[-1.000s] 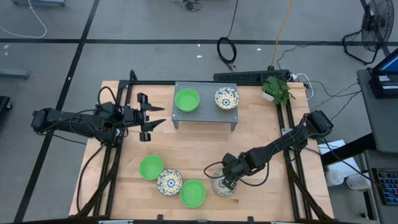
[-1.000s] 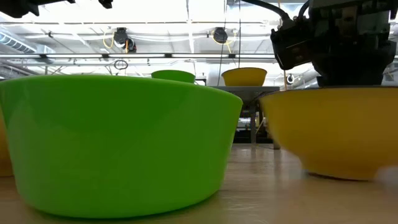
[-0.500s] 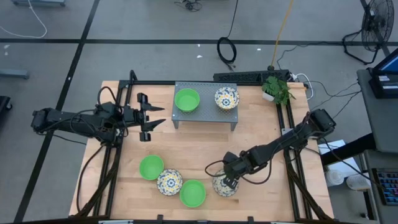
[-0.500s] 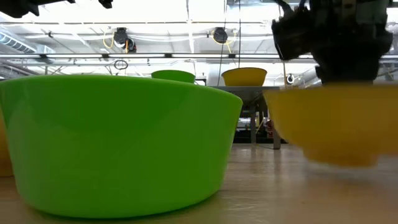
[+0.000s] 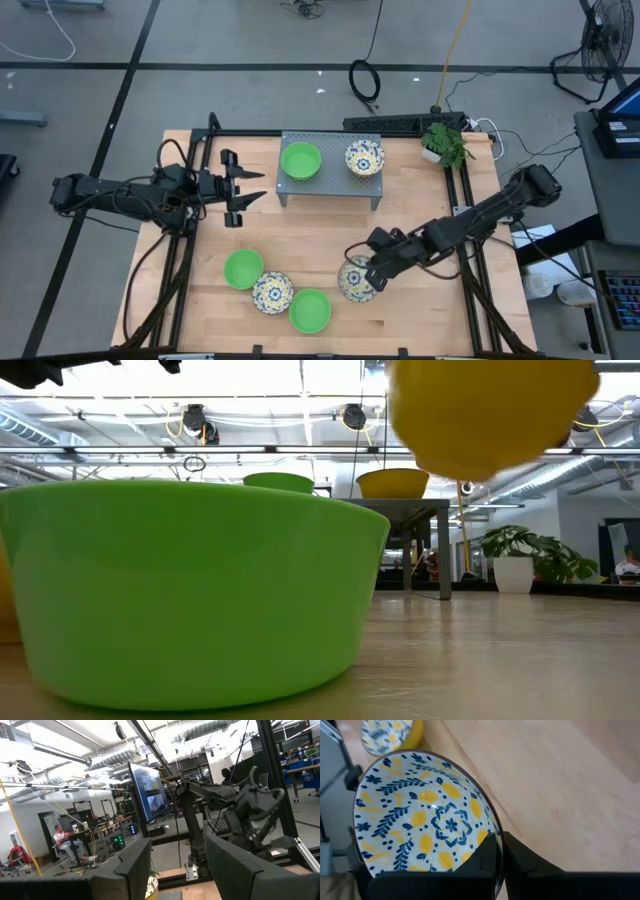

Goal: Pick & Place Mini bowls
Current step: Stack the white patterned bowl on top of the white patterned bowl on the shelf

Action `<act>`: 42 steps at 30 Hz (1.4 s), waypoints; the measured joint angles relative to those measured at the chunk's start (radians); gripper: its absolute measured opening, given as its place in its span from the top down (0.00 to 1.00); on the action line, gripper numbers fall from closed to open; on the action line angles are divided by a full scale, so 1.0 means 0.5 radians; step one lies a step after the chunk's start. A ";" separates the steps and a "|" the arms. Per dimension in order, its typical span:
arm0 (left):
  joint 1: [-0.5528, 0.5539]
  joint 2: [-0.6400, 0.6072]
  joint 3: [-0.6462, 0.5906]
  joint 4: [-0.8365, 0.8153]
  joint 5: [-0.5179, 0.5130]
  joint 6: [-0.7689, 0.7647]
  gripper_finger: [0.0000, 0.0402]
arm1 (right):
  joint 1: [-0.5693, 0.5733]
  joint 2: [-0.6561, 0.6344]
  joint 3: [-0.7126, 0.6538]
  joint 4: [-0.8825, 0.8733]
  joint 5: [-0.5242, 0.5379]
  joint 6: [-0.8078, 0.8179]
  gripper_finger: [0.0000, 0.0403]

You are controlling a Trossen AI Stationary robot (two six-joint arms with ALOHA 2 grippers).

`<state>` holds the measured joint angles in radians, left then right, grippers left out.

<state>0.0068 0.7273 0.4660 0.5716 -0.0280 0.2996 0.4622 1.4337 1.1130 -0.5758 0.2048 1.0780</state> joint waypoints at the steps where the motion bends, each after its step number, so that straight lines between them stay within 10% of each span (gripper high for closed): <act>1: 0.000 0.000 0.000 0.000 0.000 0.000 0.52 | -0.001 -0.027 -0.001 -0.006 0.020 -0.005 0.99; 24: 0.000 0.000 0.000 0.000 -0.001 -0.002 0.52 | -0.144 -0.406 0.001 0.035 0.281 -0.349 0.99; 42: 0.000 0.000 0.000 0.001 0.000 0.001 0.52 | -0.963 -0.463 0.544 -0.030 -0.123 -0.930 1.00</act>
<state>0.0071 0.7273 0.4660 0.5720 -0.0280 0.3000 -0.0195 1.2021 1.3850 -0.5909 0.1435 0.6131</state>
